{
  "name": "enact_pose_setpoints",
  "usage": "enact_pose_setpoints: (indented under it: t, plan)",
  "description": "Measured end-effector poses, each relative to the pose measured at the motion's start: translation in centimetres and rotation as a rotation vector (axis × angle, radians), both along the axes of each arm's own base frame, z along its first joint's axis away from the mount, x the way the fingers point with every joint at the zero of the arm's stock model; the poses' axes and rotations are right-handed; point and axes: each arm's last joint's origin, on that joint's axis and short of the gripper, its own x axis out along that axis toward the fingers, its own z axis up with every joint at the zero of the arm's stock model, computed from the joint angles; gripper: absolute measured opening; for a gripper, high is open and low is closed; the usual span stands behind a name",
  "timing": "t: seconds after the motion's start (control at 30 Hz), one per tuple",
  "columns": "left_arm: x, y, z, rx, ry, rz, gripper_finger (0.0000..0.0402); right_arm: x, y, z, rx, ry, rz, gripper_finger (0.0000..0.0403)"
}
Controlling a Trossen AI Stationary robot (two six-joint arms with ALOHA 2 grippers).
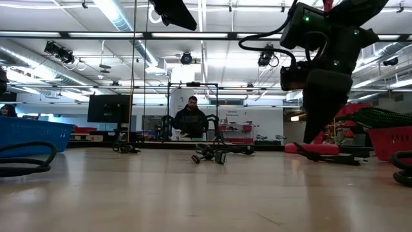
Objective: Pick & Place USB Port
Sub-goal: Put the black charger cable into the blue basket
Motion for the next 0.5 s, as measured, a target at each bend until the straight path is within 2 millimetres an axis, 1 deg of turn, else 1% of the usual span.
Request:
enact_pose_setpoints:
  t: [0.17,0.33,0.5]
  plan:
    - [0.00,0.00,0.00,-0.001,0.000,0.000,0.0110,0.33,0.15,0.15,0.041,-0.036,0.018,0.0053]
    - [0.01,-0.06,0.00,-0.010,-0.002,-0.014,0.0110,0.22,0.22,0.11,0.064,-0.023,0.028,0.0106]
    - [0.01,-0.06,-0.01,-0.011,-0.002,-0.014,0.0110,0.24,0.10,0.12,0.027,-0.027,0.012,0.0156]
